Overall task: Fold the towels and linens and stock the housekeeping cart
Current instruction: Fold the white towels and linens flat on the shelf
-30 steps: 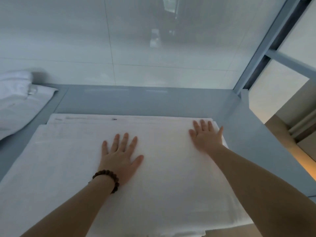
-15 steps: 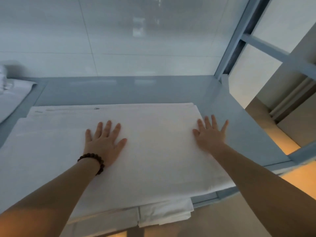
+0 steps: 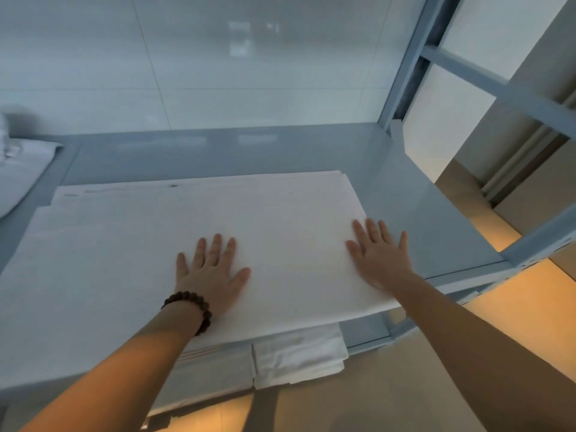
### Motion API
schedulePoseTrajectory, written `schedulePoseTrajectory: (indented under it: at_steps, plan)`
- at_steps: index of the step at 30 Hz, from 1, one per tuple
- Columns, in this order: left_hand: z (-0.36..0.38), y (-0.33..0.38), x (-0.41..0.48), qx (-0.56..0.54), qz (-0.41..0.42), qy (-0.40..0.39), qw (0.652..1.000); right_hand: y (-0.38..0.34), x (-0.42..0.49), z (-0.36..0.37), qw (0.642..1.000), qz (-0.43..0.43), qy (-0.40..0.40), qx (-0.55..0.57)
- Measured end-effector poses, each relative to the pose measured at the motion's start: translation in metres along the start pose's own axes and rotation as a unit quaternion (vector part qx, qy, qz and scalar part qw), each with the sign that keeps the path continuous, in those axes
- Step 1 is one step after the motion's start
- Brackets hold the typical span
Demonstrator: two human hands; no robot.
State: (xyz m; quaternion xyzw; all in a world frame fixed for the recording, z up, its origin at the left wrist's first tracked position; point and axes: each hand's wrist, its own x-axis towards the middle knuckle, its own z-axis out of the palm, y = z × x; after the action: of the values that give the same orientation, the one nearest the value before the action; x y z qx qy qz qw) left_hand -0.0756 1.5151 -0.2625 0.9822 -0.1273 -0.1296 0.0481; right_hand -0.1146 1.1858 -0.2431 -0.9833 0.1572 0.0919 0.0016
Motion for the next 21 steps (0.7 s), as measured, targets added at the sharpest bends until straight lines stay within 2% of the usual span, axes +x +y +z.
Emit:
schedulePoseTrajectory:
  at_steps: [2,4,6,8,12,14,18,21]
  plan:
    - [0.001,0.008,-0.012,-0.012,-0.023,-0.012,1.000,-0.017,-0.008,-0.001,0.999,-0.012,0.031,-0.020]
    - [0.004,0.020,-0.025,-0.022,-0.051,-0.011,0.998,-0.053,-0.029,0.005,0.994,-0.088,0.060,-0.001]
    - [0.007,0.032,-0.038,-0.027,-0.074,-0.005,0.997,-0.089,-0.060,0.020,0.981,-0.182,0.051,0.036]
    - [0.011,0.037,-0.049,-0.024,-0.095,0.004,0.995,-0.097,-0.080,0.030,0.976,-0.212,0.036,0.031]
    - [0.020,0.034,-0.064,-0.023,-0.110,0.019,0.993,-0.039,-0.066,0.028,0.991,-0.115,0.059,0.015]
    - [0.024,0.033,-0.066,-0.020,-0.104,0.031,0.994,-0.021,-0.055,0.026,0.995,-0.090,0.046,0.012]
    - [0.025,0.035,-0.055,-0.023,-0.108,0.055,0.992,-0.022,-0.038,0.022,0.994,-0.100,0.033,0.011]
    - [0.019,0.034,-0.040,-0.030,-0.114,0.067,0.991,-0.037,-0.017,0.008,0.998,-0.062,-0.009,0.009]
